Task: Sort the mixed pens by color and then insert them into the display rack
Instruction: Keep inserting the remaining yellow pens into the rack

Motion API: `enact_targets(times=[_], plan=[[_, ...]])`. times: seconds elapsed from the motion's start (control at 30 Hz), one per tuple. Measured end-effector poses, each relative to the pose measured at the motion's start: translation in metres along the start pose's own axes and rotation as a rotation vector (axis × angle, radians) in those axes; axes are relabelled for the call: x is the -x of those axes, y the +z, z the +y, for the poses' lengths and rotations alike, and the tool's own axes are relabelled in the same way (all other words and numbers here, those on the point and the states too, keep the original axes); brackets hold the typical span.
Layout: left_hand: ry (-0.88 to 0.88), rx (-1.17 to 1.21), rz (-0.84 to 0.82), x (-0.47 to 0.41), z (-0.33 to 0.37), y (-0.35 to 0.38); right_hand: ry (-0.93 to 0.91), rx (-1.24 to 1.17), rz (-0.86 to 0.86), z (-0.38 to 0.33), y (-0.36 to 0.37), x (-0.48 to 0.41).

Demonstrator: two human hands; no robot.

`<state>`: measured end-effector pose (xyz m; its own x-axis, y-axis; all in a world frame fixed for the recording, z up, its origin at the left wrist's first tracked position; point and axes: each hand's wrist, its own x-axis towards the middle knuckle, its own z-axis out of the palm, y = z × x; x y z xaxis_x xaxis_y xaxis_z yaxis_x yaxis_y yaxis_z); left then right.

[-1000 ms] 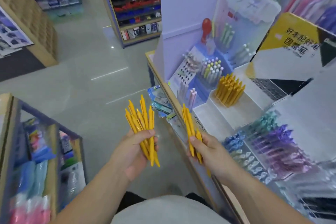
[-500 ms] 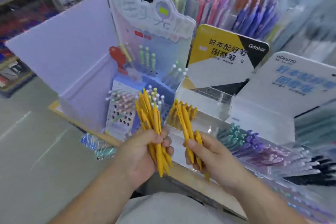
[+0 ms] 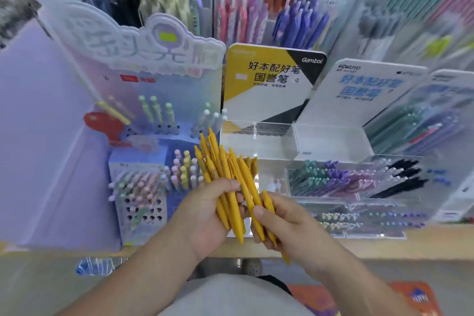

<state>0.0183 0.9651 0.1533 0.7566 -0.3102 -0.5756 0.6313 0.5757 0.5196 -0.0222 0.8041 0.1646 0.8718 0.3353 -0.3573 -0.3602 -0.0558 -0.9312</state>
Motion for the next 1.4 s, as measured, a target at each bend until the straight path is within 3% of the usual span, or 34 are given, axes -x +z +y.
enact_targets(times=[0.27, 0.53, 1.1, 1.4], plan=[[0.023, -0.026, 0.045, -0.005, 0.012, -0.001, 0.033, 0.101, 0.016, -0.005, -0.005, -0.012], [0.035, 0.066, 0.098, -0.005, 0.027, -0.019, 0.092, 0.142, 0.321, -0.005, -0.041, -0.013], [-0.038, 0.082, 0.123, -0.013, 0.032, -0.018, -0.031, 0.154, 0.519, 0.000, -0.072, -0.006], [-0.035, 0.092, 0.129, -0.011, 0.034, -0.018, -0.204, 0.651, 0.384, 0.002, -0.066, -0.037]])
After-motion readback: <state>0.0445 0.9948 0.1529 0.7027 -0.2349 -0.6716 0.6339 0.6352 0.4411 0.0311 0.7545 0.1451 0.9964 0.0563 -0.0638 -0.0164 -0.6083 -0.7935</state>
